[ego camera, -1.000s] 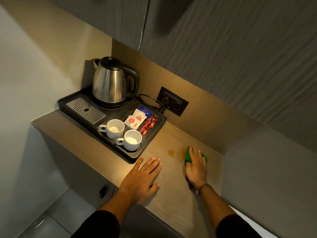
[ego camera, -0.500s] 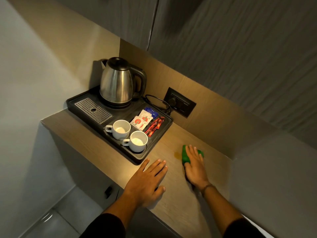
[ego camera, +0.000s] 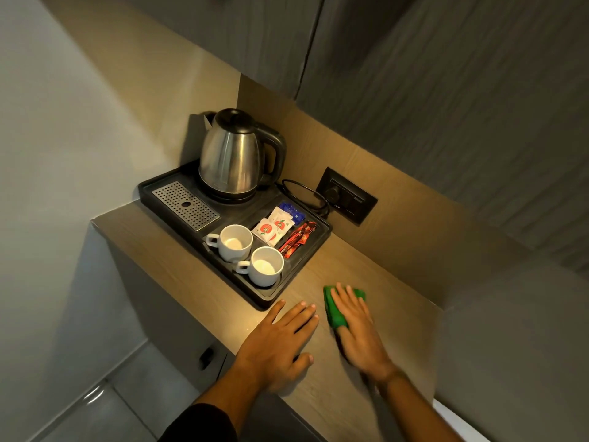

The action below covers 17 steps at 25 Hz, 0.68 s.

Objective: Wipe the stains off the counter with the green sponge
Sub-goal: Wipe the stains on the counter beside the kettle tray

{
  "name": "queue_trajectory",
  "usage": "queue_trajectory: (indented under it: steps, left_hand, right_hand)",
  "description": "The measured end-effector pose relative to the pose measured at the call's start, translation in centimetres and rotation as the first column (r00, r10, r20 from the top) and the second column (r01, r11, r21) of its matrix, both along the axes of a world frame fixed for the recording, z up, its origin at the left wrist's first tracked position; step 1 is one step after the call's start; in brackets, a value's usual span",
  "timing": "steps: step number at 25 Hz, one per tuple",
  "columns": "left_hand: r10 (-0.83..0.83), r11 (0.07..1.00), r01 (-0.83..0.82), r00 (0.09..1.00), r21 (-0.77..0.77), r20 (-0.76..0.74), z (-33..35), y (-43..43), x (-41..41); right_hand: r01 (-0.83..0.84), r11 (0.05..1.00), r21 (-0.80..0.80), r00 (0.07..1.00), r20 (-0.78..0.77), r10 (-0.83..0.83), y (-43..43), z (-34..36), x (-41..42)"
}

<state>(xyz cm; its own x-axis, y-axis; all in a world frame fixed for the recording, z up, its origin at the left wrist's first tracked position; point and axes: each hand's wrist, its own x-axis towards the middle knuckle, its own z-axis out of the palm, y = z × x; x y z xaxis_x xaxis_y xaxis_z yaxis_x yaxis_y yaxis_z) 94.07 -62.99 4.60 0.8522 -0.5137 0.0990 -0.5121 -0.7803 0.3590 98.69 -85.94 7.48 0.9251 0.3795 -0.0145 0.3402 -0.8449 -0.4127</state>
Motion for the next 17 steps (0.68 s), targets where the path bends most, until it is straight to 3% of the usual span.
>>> queue_trajectory:
  steps: [3, 7, 9, 12, 15, 17]
  left_hand:
    - [-0.001, 1.0, 0.001, 1.0, -0.011, 0.0, 0.2, 0.1, 0.0]
    - [-0.008, 1.0, 0.008, 0.999, 0.002, -0.031, 0.4, 0.1, 0.0]
    - [-0.017, 1.0, 0.017, 0.999, 0.003, -0.029, 0.3, 0.1, 0.1]
    - [-0.009, 1.0, 0.01, 1.0, 0.001, -0.025, -0.1, 0.0, 0.0]
    - [-0.012, 1.0, 0.012, 1.0, -0.014, -0.024, -0.2, 0.1, 0.1]
    - [-0.023, 1.0, 0.023, 1.0, -0.013, -0.012, -0.2, 0.0, 0.2]
  right_hand:
    - [0.025, 1.0, 0.012, 0.999, 0.035, -0.025, -5.7, -0.9, -4.4]
    - [0.263, 0.965, 0.004, 0.964, 0.04, -0.263, -3.0, 0.9, 3.5]
    - [0.217, 0.976, -0.006, 0.976, -0.009, -0.217, 0.8, 1.9, 5.4]
    - [-0.048, 0.998, -0.029, 0.999, 0.017, 0.048, 0.0, -0.4, -0.4]
    - [-0.019, 1.0, 0.002, 0.999, 0.036, 0.019, -5.7, -1.2, -7.2]
    - [0.072, 0.997, -0.007, 0.997, 0.03, -0.072, -6.2, -0.1, -5.6]
